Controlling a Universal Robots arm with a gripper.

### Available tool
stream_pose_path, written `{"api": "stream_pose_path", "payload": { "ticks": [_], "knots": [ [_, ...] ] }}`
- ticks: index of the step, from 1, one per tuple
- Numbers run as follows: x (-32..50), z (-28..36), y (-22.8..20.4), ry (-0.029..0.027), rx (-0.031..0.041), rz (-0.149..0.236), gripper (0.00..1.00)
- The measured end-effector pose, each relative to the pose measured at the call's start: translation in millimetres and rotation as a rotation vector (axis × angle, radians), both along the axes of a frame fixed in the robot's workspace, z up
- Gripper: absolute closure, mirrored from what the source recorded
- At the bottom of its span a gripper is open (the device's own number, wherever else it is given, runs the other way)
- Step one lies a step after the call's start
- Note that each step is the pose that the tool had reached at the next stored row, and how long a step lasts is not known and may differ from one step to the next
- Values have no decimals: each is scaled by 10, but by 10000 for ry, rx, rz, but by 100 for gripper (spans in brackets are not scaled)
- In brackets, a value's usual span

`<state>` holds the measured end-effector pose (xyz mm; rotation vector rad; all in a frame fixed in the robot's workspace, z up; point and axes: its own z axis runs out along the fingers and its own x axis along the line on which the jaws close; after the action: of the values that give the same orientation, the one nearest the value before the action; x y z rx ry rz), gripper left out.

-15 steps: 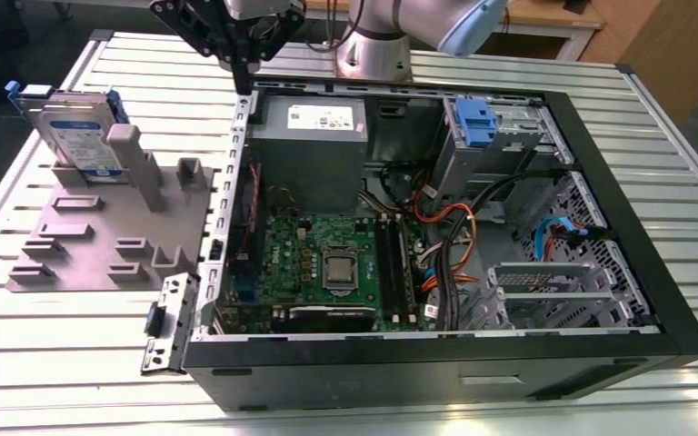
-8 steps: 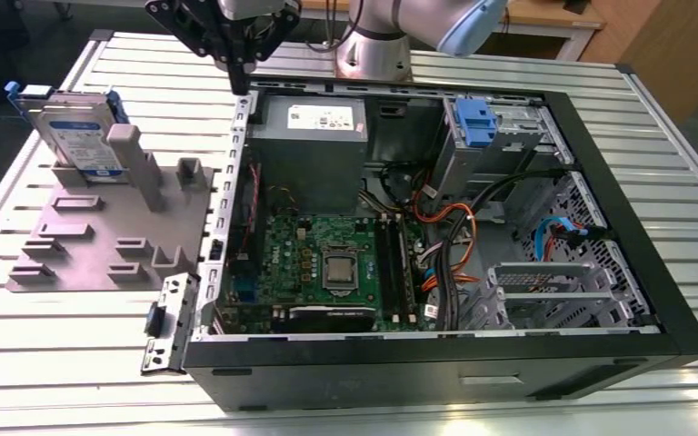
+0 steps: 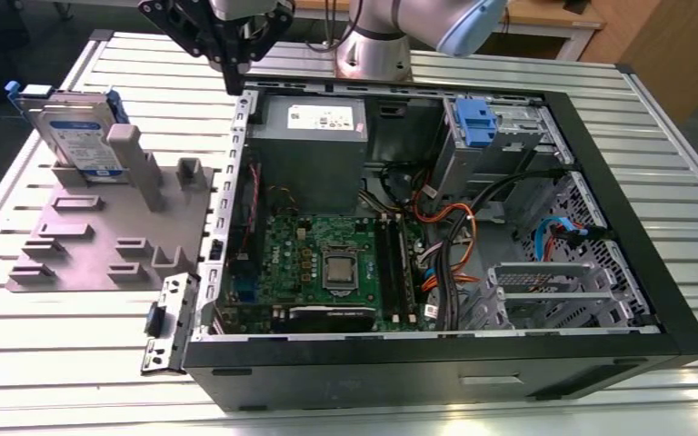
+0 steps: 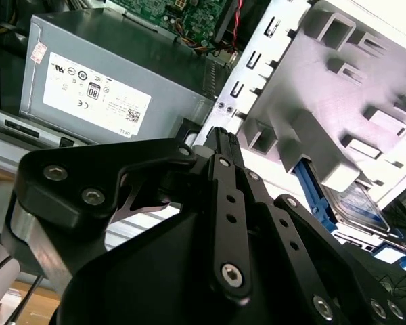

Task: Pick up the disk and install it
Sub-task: 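Reach for the disk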

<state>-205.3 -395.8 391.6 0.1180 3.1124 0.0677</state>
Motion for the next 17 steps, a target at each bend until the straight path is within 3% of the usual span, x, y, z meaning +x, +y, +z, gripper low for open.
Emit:
{"api": "stream_pose_path", "payload": {
  "ticks": [17],
  "knots": [
    [-131,-7,0,1,0,0,89]
  ]
}}
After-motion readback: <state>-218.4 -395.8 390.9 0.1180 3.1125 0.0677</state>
